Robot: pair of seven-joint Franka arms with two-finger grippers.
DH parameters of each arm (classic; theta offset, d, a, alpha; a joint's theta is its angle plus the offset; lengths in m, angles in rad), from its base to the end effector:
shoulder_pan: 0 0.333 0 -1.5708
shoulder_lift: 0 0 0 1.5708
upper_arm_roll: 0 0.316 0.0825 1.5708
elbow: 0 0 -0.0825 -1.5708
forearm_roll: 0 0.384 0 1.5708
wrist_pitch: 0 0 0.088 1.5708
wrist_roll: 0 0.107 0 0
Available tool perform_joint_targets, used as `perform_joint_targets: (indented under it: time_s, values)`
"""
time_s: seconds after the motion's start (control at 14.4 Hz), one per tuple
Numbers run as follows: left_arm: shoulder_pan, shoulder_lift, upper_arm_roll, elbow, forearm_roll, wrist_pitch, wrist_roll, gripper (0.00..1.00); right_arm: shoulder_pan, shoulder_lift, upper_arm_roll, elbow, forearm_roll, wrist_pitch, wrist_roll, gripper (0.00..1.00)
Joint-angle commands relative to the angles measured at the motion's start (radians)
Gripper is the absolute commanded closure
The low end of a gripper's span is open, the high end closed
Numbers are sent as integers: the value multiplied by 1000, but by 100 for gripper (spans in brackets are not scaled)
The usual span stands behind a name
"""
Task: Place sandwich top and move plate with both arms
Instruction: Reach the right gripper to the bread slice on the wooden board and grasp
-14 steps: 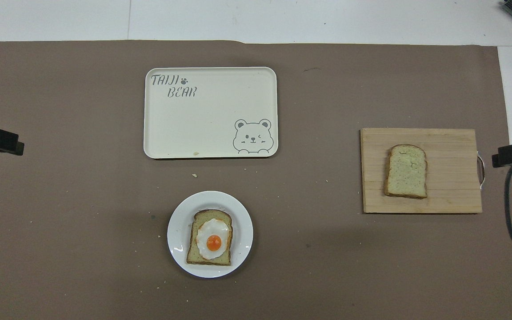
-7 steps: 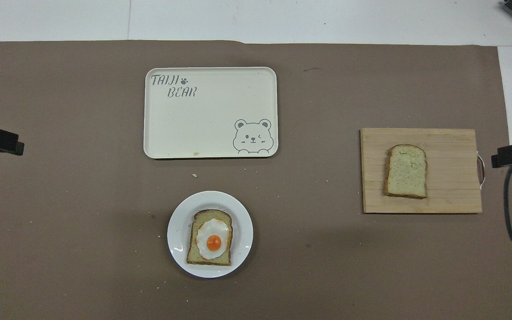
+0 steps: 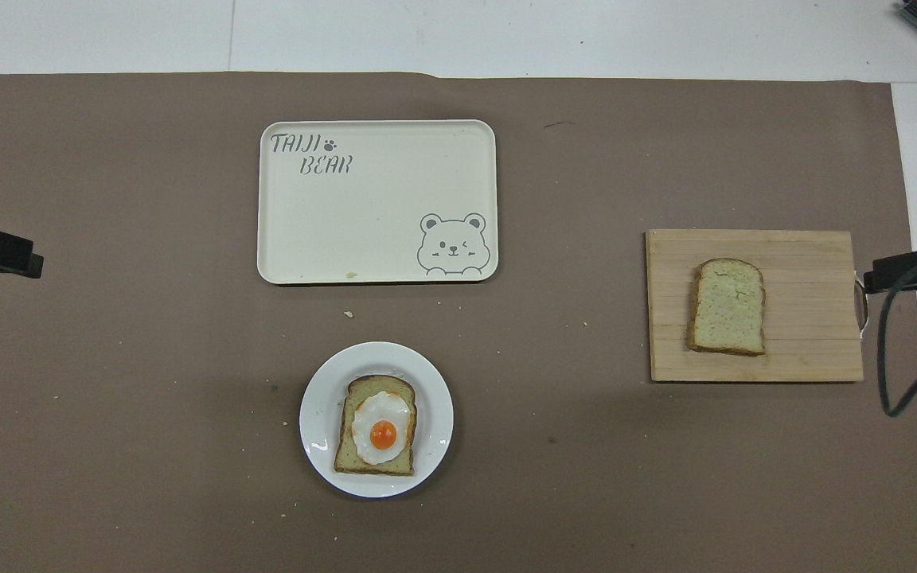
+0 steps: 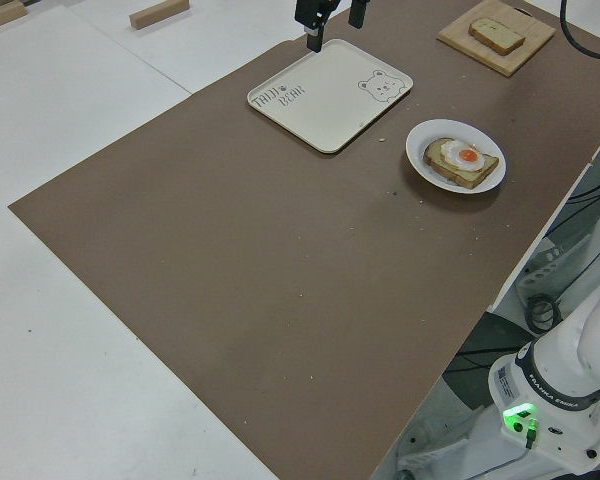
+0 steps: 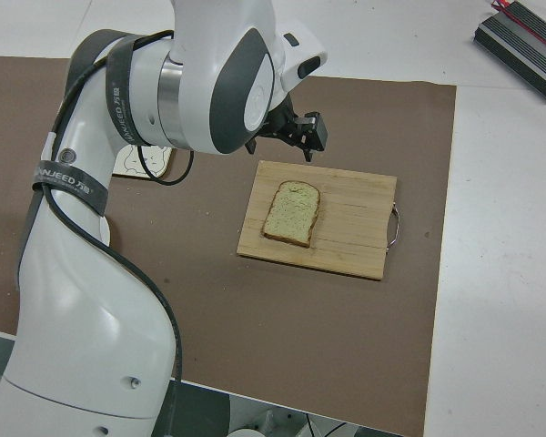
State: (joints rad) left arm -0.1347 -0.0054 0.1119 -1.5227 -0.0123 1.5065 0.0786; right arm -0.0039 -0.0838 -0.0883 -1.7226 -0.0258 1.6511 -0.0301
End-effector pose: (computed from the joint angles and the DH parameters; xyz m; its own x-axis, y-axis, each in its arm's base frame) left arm 0.5465 -0.0137 0.6444 0.9947 -0.1020 -0.0098 -0.1019 -0.9947 0.0137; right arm 0.5312 -0.0535 0.6049 0.9981 -0.0598 0.0114 -0.0600 -0.9980 0.0187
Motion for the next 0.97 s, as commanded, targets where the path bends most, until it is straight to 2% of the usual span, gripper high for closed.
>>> perform_joint_targets:
  time_s: [0.0, 0.35, 0.55, 0.9]
  values:
    - [13, -2, -9, 2, 11, -16, 7, 0, -30, -33, 4, -119, 38, 94, -22, 0]
    - [13, -2, -9, 2, 11, -16, 7, 0, -47, 10, 4, -262, 72, 275, -27, 0]
    - [13, -2, -9, 3, 11, -16, 7, 0, -79, 84, 4, -273, 130, 331, -34, 0]
    - [13, -2, -9, 2, 11, -16, 7, 0, -74, 133, 5, -359, 136, 484, -66, 0]
